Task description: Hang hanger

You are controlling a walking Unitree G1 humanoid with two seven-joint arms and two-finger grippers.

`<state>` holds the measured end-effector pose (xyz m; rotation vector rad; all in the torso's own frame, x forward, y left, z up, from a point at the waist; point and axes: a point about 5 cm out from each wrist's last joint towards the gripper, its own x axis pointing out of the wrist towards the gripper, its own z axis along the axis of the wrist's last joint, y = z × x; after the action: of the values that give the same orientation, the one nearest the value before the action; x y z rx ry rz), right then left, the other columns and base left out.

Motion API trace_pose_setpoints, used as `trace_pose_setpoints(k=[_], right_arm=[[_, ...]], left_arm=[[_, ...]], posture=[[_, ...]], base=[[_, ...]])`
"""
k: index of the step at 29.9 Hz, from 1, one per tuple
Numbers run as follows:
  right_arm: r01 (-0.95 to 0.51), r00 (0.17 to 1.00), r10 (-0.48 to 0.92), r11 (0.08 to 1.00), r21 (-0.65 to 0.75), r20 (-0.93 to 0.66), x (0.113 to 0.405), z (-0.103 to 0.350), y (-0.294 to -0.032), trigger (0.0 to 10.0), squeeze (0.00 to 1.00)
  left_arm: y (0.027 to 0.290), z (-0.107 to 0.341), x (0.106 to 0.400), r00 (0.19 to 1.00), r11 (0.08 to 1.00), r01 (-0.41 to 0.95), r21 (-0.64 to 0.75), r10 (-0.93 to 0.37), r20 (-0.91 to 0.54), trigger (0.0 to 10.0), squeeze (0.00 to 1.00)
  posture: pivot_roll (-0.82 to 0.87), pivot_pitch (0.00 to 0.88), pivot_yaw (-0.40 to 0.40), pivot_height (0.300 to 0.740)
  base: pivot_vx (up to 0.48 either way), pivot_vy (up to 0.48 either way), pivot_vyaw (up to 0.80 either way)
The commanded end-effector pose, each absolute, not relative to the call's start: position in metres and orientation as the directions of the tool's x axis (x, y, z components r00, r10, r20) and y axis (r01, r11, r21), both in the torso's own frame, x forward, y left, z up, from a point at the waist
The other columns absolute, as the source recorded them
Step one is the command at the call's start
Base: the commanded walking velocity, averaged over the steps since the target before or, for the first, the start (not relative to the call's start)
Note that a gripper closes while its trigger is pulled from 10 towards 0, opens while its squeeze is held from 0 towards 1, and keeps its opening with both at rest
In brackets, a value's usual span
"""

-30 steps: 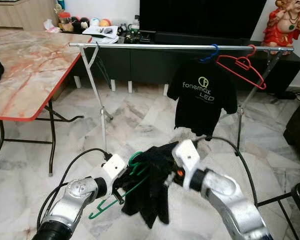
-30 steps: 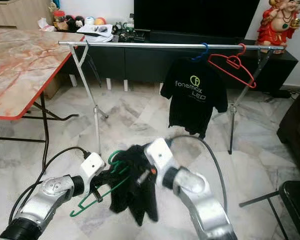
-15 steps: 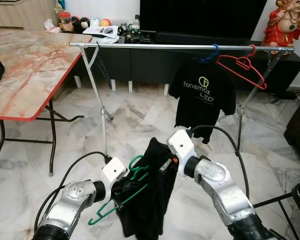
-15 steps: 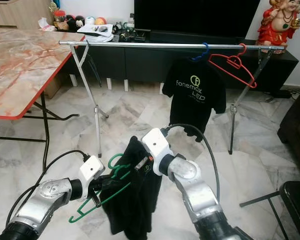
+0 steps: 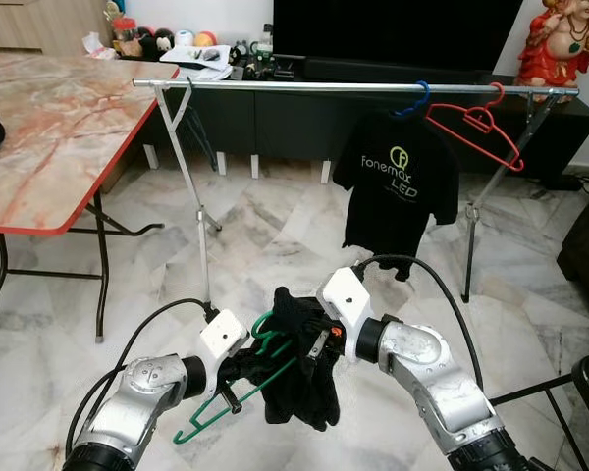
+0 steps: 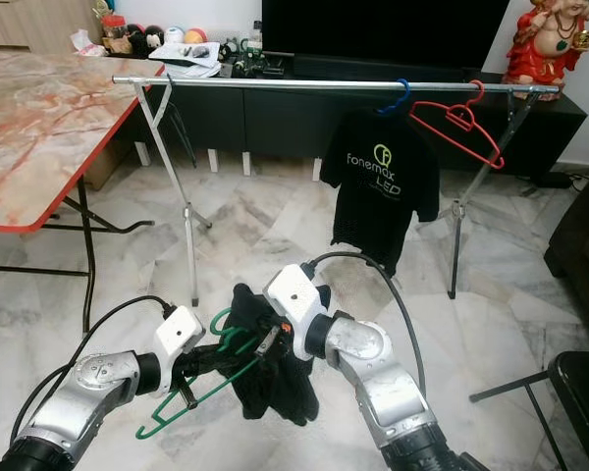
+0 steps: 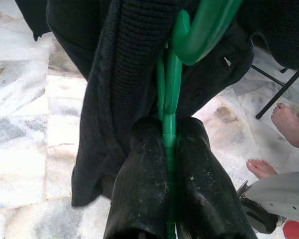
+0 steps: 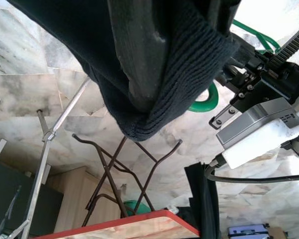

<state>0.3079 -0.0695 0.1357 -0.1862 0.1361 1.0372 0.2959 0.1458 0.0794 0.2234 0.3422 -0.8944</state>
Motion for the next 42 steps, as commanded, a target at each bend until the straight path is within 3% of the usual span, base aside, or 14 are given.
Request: trace_pose_setpoints(k=[1, 2, 9, 27, 34, 42], right_arm=[[-0.882, 0.471, 0.863, 0.462, -0.094, -0.182, 0.307, 0.142, -0.061, 10.0, 0.56], [-0.877, 0.48, 0.857, 0.471, -0.091, -0.187, 0.308, 0.141, -0.062, 10.0, 1.0], [-0.871, 0.49, 0.847, 0.482, -0.092, -0.206, 0.308, 0.139, -0.066, 10.0, 1.0], [-0.846, 0.53, 0.807, 0.524, -0.1, -0.261, 0.306, 0.129, -0.077, 10.0, 1.0], [-0.874, 0.484, 0.785, 0.451, -0.181, -0.387, 0.296, 0.119, -0.092, 10.0, 1.0], [-0.89, 0.452, 0.8, 0.433, -0.142, -0.395, 0.291, 0.114, -0.104, 10.0, 1.0]], left_arm=[[0.144, 0.085, 0.297, 0.581, 0.605, 0.794, 0.057, -0.728, -0.364, 10.0, 0.0], [0.144, 0.085, 0.297, 0.585, 0.607, 0.792, 0.062, -0.726, -0.361, 10.0, 0.0], [0.147, 0.095, 0.308, 0.687, 0.685, 0.719, 0.118, -0.674, -0.27, 10.0, 0.0], [0.145, 0.095, 0.31, 0.7, 0.704, 0.705, 0.084, -0.672, -0.243, 10.0, 0.0], [0.146, 0.094, 0.311, 0.705, 0.71, 0.699, 0.086, -0.665, -0.248, 10.0, 0.0], [0.145, 0.092, 0.311, 0.702, 0.708, 0.702, 0.079, -0.667, -0.251, 10.0, 0.0]], posture=[[0.06, 0.115, -0.029, 0.74], [0.06, 0.113, -0.03, 0.74], [0.06, 0.111, -0.032, 0.74], [0.05, 0.094, -0.032, 0.74], [0.05, 0.091, -0.033, 0.74], [0.05, 0.102, -0.038, 0.74]], base=[[0.0, 0.0, 0.0], [0.0, 0.0, 0.0], [0.0, 0.0, 0.0], [0.0, 0.0, 0.0], [0.0, 0.0, 0.0], [0.0, 0.0, 0.0]])
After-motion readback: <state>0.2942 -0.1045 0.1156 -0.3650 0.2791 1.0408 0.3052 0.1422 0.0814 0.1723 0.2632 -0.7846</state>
